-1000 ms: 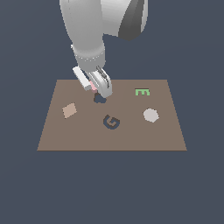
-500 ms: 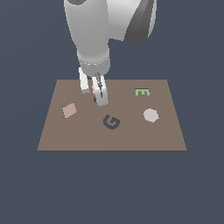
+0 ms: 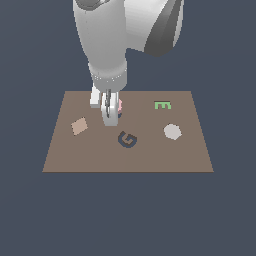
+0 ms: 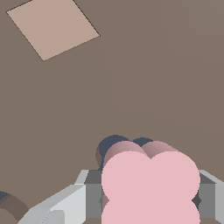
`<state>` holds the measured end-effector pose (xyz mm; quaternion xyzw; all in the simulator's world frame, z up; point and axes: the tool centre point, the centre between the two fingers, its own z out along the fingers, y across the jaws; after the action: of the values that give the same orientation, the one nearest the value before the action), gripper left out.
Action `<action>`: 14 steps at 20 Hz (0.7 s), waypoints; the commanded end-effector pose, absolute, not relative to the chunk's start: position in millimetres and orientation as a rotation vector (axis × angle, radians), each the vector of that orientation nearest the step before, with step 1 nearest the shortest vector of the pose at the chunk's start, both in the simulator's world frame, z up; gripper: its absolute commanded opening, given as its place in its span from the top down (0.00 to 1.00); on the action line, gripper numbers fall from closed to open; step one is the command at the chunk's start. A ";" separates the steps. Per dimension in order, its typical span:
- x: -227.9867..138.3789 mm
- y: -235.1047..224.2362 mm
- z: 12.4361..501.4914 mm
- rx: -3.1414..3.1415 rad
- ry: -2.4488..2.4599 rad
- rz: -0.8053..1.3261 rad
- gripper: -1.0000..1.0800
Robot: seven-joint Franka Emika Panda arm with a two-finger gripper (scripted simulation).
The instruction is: Insert a designated object into the corresponding slot on a board.
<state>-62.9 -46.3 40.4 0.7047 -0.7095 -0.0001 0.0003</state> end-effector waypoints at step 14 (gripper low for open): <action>-55.7 -46.6 36.8 2.108 -2.328 -0.001 1.00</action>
<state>-55.6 -46.4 38.8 0.6718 -0.7407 -0.0002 0.0003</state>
